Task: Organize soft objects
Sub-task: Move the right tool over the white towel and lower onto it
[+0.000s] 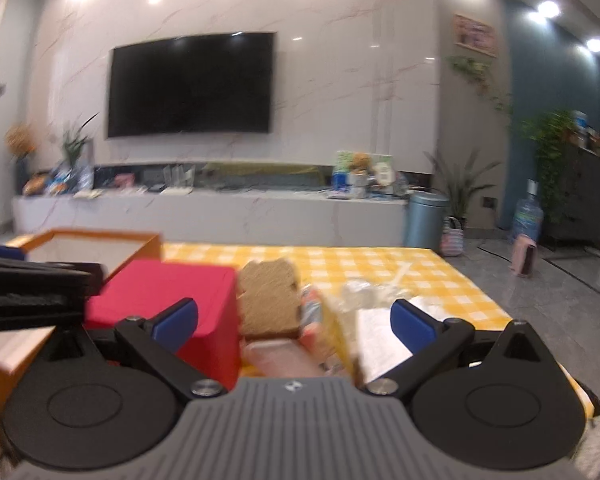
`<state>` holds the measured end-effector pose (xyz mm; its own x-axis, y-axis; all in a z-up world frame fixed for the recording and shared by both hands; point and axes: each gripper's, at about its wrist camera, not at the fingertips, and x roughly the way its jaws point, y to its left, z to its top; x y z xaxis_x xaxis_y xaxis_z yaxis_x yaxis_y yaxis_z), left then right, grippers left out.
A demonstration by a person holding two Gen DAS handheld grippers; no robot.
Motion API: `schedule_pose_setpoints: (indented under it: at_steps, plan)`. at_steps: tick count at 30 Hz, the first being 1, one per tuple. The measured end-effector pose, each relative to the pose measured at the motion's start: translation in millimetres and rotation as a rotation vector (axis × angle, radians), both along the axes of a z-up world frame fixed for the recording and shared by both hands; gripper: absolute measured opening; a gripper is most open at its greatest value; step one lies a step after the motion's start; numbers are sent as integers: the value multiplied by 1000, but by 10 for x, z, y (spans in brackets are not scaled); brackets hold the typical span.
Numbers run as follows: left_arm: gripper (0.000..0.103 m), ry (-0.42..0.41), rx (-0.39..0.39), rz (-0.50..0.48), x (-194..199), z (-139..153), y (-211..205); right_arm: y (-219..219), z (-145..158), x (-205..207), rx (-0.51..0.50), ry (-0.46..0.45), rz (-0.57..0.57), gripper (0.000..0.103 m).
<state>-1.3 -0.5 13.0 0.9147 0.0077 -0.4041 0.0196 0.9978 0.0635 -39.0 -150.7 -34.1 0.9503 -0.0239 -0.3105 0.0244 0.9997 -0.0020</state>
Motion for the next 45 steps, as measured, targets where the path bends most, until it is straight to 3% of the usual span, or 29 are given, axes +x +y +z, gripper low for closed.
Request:
schedule_pose_setpoints:
  at_steps: [6,9,12,16,19,22,26,29,34,39,45]
  plan:
    - [93,12,25,-46,114,152,-75,-427,275,166,103,29,-126,100]
    - [93,66,67,-116,231,180,-189,-701,439,423,112,148,-162,100]
    - [93,109,36,-156,344,184,-270,-917,510,719,57,286,-131,100]
    - [93,131,20,-227,431,180,-409,-1118,471,1007,55,387,-177,100]
    - [93,188,6,-294,513,142,-563,-1269,343,1159,162,454,-209,100]
    - [93,265,-1,-358,569,51,-714,-1316,134,1305,217,561,-169,100]
    - [93,360,-22,-405,580,-113,-814,-1212,-104,1282,163,537,-91,100]
    - [93,404,-110,-436,628,-237,-784,-1165,-172,1294,121,479,-65,100]
    - [93,452,-172,-439,673,-323,-735,-1181,-300,1437,115,542,-48,100]
    - [93,482,-169,-410,759,-406,-849,-1173,-426,1533,123,609,-43,100]
    - [93,468,-53,-373,784,-499,-1135,-1110,-471,1529,91,635,-46,100]
